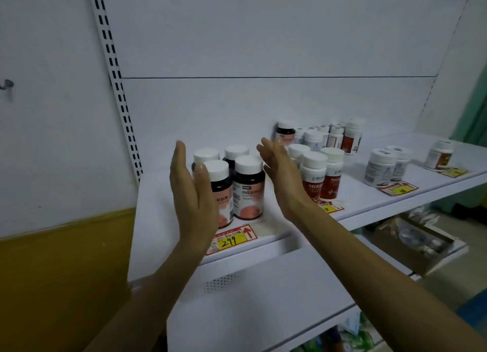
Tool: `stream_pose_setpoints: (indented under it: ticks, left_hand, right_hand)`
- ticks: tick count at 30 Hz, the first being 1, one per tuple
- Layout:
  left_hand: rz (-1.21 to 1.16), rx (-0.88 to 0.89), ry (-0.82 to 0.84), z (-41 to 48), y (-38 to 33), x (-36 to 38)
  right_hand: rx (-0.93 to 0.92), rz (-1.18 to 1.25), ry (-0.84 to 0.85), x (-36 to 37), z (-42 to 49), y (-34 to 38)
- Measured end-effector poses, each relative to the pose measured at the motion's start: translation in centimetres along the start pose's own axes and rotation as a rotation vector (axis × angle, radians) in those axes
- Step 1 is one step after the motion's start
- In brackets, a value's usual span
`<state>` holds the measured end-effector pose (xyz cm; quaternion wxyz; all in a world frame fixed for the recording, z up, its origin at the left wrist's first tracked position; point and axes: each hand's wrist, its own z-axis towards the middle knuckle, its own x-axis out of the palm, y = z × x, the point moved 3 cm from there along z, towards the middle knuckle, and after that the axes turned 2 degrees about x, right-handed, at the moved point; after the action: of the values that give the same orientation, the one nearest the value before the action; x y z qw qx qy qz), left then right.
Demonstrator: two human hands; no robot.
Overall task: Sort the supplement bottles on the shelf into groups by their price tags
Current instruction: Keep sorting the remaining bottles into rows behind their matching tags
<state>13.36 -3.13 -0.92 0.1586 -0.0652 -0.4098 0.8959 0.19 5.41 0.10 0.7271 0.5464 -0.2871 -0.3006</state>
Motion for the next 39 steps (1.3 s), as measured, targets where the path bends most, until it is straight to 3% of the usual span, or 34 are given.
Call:
stream_pose_setpoints:
  ticks: [3,9,13,20,25,29,35,39]
  left_hand:
    - [0.151,0.179,0.094,-0.3,-3.6,2.3]
    - [0.436,0.259,0.447,-1.3,-8.4,9.4]
    - [0.623,0.339,0.672,-3.1,-11.0,14.2]
    - [0.880,0.420,0.839,-4.3,-14.0,21.4]
    - [1.011,0.352,0.943,-2.0,-13.8,24.2]
    - [1.125,0.343,1.033,0.7,-12.3,26.1]
    - [1.262,0.380,1.076,4.9,-8.6,29.3]
    - [1.314,0.398,1.099,7.5,-6.1,31.0]
  right_hand:
    - [-0.088,-0.050,0.041,-2.1,-1.4,2.6]
    - [-0.231,-0.159,0.043,-11.7,-4.1,6.8]
    - [-0.227,-0.228,0.009,-19.4,-4.7,8.2]
    - [-0.181,-0.304,0.030,-27.6,-3.8,8.8]
    - [-0.205,-0.415,0.083,-29.6,0.4,9.8]
    - [-0.205,-0.636,0.168,-28.9,6.3,9.9]
    - [-0.182,-1.345,0.444,-26.3,16.0,7.5]
    - [-0.199,-1.537,0.502,-24.7,20.9,5.3]
